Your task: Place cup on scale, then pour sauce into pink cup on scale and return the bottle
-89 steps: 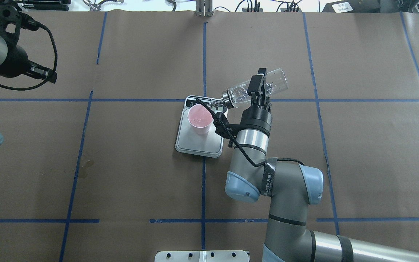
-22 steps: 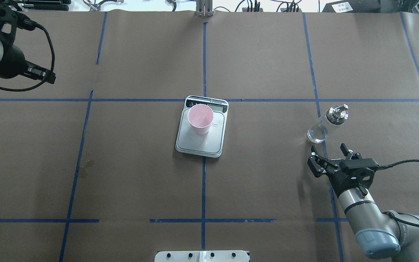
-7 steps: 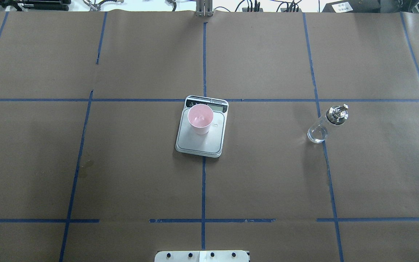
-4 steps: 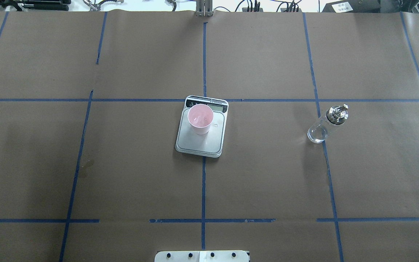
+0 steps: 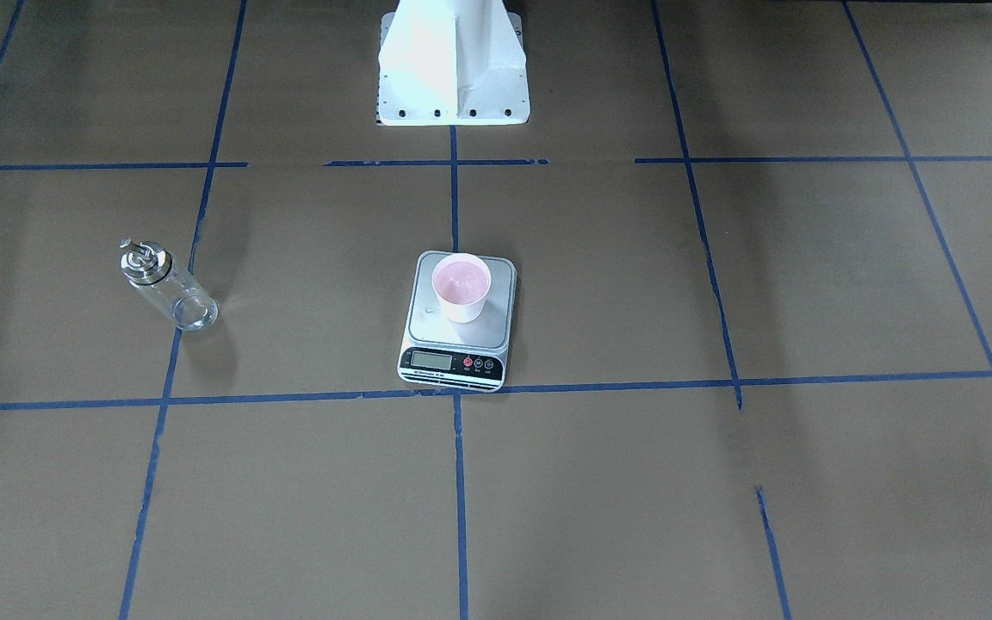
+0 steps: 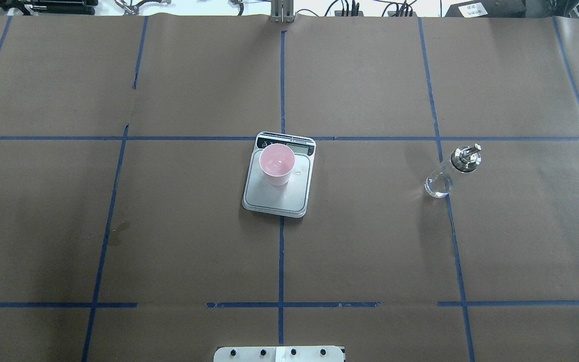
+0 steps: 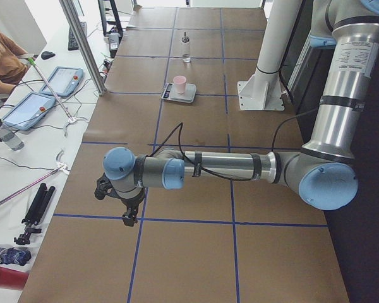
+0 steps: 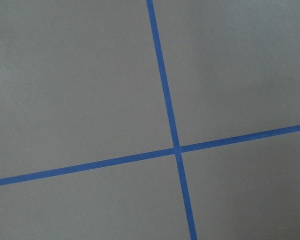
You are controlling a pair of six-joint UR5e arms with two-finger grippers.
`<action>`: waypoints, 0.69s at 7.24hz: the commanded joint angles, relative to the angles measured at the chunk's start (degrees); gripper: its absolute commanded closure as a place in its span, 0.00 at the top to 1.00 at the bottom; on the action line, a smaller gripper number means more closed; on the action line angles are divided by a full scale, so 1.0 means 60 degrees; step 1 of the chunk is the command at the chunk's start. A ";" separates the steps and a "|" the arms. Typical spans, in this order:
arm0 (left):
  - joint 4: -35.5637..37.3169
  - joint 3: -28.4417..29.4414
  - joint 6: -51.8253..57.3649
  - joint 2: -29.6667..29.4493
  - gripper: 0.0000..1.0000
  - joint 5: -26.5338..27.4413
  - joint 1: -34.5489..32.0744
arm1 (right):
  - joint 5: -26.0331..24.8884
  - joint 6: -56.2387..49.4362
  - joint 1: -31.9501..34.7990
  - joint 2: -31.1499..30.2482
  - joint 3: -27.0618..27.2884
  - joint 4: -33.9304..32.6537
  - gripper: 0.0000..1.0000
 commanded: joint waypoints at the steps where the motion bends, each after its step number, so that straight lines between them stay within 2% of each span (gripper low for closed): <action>1: 0.1145 -0.0352 -0.0031 -0.0498 1.00 0.0042 0.0023 | 0.0544 0.0698 0.0104 -0.0009 -0.0059 0.0014 1.00; 3: 0.1381 -0.0791 0.0012 -0.0412 1.00 -0.0075 0.0038 | 0.0545 0.0714 0.0176 0.0180 -0.0262 0.0029 1.00; 5: 0.1076 -0.1028 -0.0002 -0.0325 1.00 0.0011 0.0299 | 0.0545 0.0656 0.0177 0.0197 -0.0498 0.0043 1.00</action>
